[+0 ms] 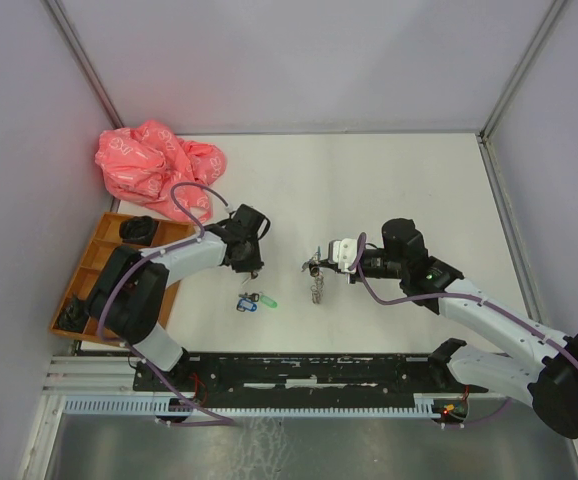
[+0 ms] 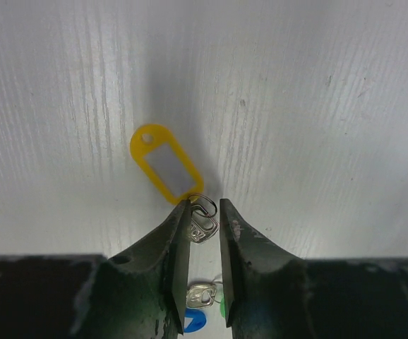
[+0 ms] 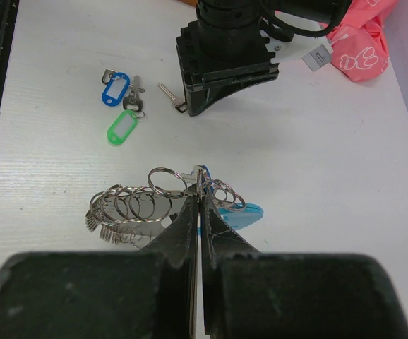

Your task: Put the keys on the keyring

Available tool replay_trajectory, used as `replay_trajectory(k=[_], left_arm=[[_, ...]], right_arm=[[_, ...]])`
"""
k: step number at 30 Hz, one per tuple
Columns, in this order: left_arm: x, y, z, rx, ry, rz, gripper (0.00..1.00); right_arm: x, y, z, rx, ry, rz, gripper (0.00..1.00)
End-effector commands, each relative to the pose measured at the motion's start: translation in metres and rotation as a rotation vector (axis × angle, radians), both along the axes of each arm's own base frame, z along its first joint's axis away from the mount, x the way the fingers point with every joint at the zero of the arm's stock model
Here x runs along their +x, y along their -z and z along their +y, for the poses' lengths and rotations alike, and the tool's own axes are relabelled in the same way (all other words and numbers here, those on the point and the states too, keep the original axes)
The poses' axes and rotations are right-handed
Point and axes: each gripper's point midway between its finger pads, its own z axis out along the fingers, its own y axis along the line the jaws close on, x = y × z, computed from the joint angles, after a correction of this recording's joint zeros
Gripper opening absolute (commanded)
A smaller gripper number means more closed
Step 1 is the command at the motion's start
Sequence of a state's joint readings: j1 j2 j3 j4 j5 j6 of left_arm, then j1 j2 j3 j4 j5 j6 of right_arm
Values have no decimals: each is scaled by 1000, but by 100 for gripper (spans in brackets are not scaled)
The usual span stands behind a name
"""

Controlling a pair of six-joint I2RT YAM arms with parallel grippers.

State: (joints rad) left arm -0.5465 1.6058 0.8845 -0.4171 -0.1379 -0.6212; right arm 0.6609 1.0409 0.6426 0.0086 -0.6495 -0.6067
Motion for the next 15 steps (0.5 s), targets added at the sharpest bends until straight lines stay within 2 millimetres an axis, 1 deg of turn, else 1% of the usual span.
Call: replay_trajectory(k=[1, 3, 8, 11, 15], left_arm=[[8, 3, 2, 23, -29, -16, 28], [7, 1, 4, 22, -38, -26, 24], [9, -4, 8, 24, -45, -41, 22], [9, -5, 12, 22, -56, -46, 15], [11, -15, 13, 5, -54, -77, 3]], right_arm=[[4, -26, 6, 65, -4, -73, 1], [4, -26, 6, 64, -4, -73, 1], [4, -26, 6, 65, -5, -73, 1], [4, -26, 6, 65, -7, -72, 1], [3, -28, 5, 68, -6, -76, 1]])
